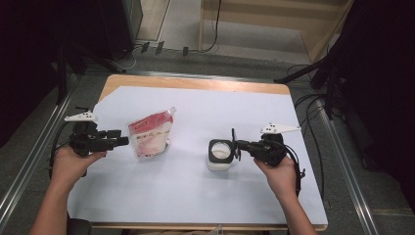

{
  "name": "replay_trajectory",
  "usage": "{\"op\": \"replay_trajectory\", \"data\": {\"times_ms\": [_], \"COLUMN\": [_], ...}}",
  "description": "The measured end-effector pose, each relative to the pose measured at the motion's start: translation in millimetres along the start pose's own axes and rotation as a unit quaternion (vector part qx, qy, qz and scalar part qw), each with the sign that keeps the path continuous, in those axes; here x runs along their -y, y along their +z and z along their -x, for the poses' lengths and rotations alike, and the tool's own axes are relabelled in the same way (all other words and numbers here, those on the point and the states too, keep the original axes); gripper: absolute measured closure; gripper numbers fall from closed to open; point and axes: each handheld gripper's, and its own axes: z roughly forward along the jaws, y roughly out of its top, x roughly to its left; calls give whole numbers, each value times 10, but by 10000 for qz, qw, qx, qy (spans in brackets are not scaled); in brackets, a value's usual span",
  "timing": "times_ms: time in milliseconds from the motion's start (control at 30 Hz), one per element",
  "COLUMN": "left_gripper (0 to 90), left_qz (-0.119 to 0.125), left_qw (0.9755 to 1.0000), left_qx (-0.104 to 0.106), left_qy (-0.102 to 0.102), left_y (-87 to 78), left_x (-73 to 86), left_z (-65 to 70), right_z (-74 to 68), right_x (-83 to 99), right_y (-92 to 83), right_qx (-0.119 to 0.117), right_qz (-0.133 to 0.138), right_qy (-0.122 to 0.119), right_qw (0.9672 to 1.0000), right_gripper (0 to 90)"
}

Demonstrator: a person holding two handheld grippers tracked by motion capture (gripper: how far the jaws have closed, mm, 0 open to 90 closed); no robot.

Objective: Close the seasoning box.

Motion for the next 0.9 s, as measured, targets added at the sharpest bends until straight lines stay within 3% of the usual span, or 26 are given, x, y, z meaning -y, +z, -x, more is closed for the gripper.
{"op": "replay_trajectory", "data": {"times_ms": [367,667,900], "left_gripper": [439,437,431], "left_qz": [-20,-31,-56], "left_qw": [10000,10000,10000], "left_qx": [2,-13,-31], "left_qy": [-51,-62,-67], "left_y": [18,13,20], "left_x": [4,6,5], "left_z": [1,0,5], "right_z": [-82,-188,-231], "right_x": [0,17,12], "right_y": [54,161,173], "right_qx": [-79,-114,-193], "right_qz": [-61,-294,-268], "right_qy": [-118,-340,-459], "right_qw": [9999,9989,9984], "right_gripper": [895,880,815]}}
